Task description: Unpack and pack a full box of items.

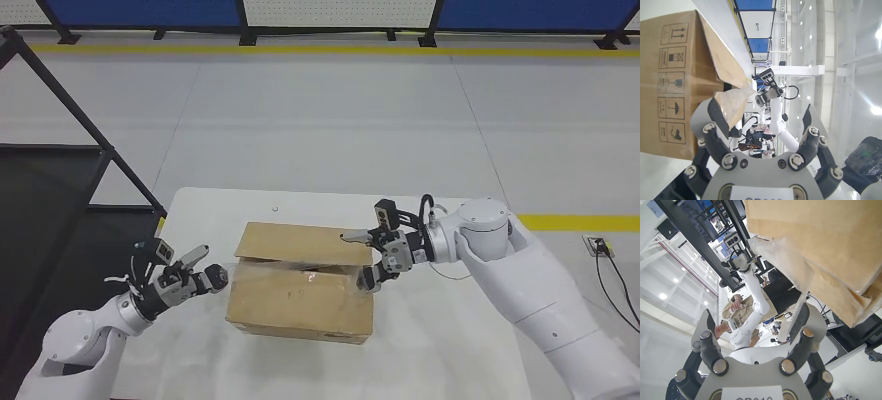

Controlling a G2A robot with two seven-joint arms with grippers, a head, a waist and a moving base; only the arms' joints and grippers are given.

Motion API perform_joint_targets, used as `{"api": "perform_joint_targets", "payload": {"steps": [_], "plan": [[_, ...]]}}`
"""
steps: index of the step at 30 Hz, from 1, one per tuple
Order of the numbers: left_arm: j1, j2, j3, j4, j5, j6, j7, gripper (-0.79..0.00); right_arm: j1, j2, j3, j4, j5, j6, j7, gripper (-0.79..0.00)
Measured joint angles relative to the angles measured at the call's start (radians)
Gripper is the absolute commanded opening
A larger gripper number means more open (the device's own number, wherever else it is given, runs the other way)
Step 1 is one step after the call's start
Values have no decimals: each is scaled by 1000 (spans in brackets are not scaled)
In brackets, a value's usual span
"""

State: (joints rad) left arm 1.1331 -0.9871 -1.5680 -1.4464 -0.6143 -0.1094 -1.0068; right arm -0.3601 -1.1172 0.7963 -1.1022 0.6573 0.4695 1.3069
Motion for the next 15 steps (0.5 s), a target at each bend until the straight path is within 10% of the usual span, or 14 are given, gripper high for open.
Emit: {"api": "perform_joint_targets", "payload": {"steps": [15], "plan": [[-1, -8, -7, -41, -157, 24, 16, 0, 24, 25, -101, -18, 24, -47, 91, 0]]}}
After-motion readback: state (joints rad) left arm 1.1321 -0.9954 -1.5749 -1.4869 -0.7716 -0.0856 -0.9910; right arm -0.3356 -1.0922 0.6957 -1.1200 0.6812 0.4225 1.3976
